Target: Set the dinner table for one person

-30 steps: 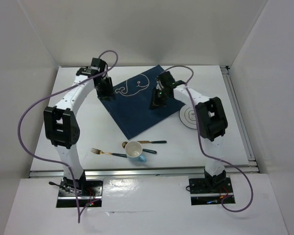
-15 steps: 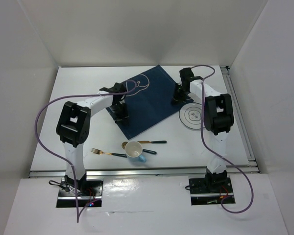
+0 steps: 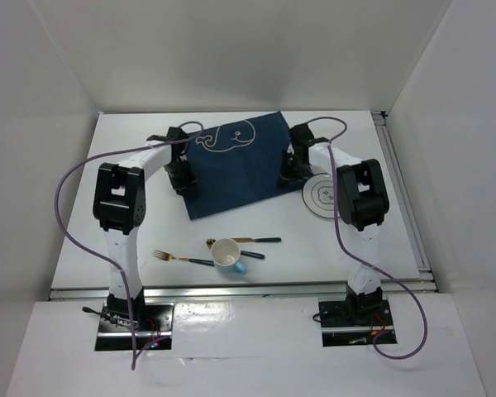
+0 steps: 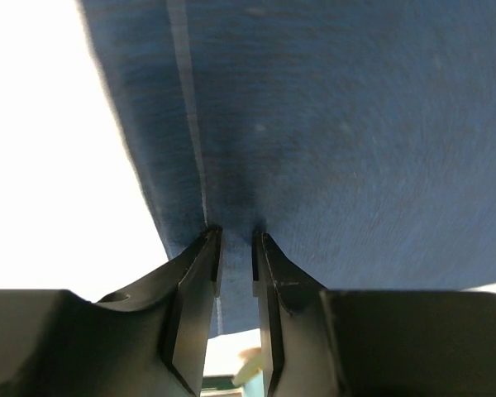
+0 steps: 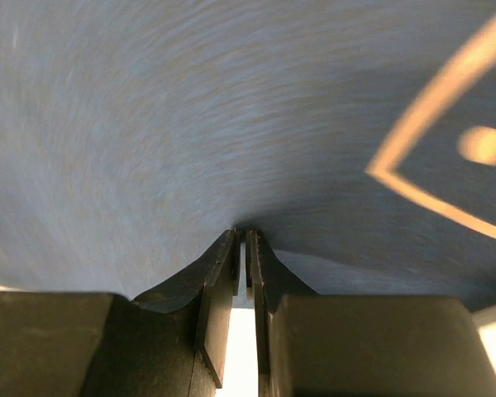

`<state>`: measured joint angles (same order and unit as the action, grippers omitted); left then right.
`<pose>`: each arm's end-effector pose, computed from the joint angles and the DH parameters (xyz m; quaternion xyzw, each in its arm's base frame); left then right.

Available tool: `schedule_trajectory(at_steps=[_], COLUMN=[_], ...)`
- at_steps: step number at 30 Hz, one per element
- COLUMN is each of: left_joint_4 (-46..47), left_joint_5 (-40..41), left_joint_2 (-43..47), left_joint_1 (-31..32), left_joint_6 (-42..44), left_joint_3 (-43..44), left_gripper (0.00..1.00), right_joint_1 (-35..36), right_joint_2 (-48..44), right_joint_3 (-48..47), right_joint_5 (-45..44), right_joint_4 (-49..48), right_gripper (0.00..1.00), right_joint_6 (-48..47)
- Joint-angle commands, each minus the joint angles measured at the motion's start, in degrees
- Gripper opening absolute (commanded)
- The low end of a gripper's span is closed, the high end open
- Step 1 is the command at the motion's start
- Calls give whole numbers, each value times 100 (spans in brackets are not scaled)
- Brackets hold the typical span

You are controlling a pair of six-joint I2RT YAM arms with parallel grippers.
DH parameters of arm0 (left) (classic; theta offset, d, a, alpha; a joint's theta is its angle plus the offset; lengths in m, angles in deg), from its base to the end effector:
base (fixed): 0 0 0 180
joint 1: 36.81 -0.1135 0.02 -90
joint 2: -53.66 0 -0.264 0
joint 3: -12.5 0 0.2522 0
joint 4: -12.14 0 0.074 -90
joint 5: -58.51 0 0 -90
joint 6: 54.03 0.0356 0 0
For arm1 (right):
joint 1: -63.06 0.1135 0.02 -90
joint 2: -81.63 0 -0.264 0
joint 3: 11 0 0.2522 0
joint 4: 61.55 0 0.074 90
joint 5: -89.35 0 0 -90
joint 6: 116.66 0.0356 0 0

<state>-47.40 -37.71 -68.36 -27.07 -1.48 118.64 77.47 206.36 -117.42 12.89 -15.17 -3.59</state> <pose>0.4232 -0.0766 0.1625 -0.2305 0.9633 -0.1000 0.0946 0.4398 0.1216 0.1531 0.0474 0.9681 0.1788 0.1691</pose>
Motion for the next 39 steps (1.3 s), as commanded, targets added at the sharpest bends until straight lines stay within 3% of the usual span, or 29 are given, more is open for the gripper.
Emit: schedule_trajectory(at_steps=[1,9,13,21,24,28,33,39], left_joint_4=[-195,-379,-362,-54,-106,-230,-414,-344], left_joint_5=[560,859,965,982,1105,1219,1167,983], left_joint_2=[-296,-419,-305,196,336,679,855,557], left_joint_1=[-305,-569,-569,-569,-569,-569,-517,-341], left_joint_6=[273,528,590,590,590,590,590,432], left_joint_3=[429,773,448,-509,-563,-195,149,149], left_gripper=[38,37,37,36,36,38,40,40], right_joint_1=[649,1107,1168,1169,1169,967,756,510], right_joint_2=[-27,-844,-1371,-1583,-1985,-2049,-1347,-486], right_joint_3=[468,1996,2629,2877,2711,1773,778,320], right_joint_5=[-61,-237,-168,-378,-492,-703,-959,-1143], right_joint_4=[201,-194,-335,-230,-230,-81,122,122], right_gripper=[21,19,19,18,18,20,21,21], right_joint_6=[-101,671,752,804,804,603,470,523])
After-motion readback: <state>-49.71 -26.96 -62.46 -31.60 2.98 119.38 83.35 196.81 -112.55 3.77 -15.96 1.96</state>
